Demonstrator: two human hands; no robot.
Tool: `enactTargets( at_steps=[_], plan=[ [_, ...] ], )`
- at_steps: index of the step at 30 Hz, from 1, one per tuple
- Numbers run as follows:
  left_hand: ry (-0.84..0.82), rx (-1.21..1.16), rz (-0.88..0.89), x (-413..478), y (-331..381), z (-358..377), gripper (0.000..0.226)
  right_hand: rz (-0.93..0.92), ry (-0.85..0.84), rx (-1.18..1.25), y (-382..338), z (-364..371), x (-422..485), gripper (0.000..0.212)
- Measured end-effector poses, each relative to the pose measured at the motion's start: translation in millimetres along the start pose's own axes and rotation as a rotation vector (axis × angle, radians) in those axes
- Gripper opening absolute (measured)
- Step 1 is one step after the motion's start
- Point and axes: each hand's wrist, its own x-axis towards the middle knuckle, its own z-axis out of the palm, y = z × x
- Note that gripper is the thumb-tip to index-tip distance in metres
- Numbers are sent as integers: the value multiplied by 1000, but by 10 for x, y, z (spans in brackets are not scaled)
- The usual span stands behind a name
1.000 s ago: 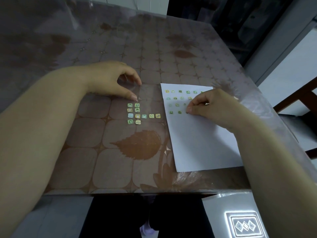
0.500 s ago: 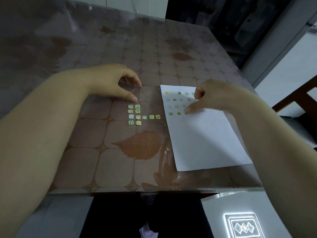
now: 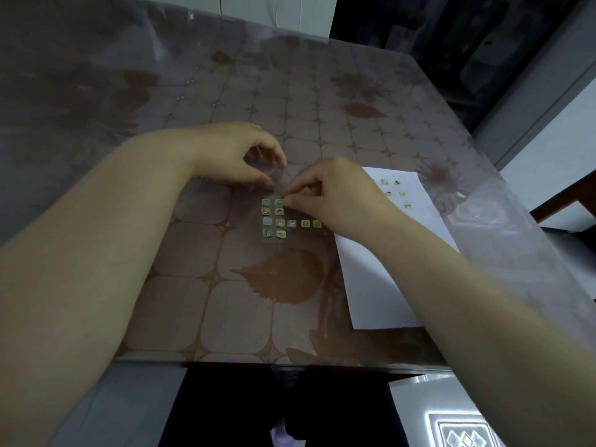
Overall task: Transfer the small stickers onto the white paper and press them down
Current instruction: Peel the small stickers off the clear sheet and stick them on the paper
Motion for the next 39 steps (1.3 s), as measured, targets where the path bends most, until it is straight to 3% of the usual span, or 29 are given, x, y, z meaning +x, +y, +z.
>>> enactTargets(
  at_steps=[5,12,15,18,24,39],
  plan=[
    [-3,0,-7,-12,20,-3,37,1,89,-6,-9,113,16,11],
    [-1,-6,-25,-8,41,-2,38,10,26,1,-45,99,54,9],
    [10,-4,-17,-1,45,6,37,10,74,73,0,-73,29,8],
    [9,-2,-18,9,17,7,36,85,97,168,255,-480,-126,16],
    [-12,-9,-17,28,-29,22,36,300,22,125,799,-662,-445,5],
    [-6,-20,-13,38,-49,18,35,298,54,192,854,-536,-467,6]
  ],
)
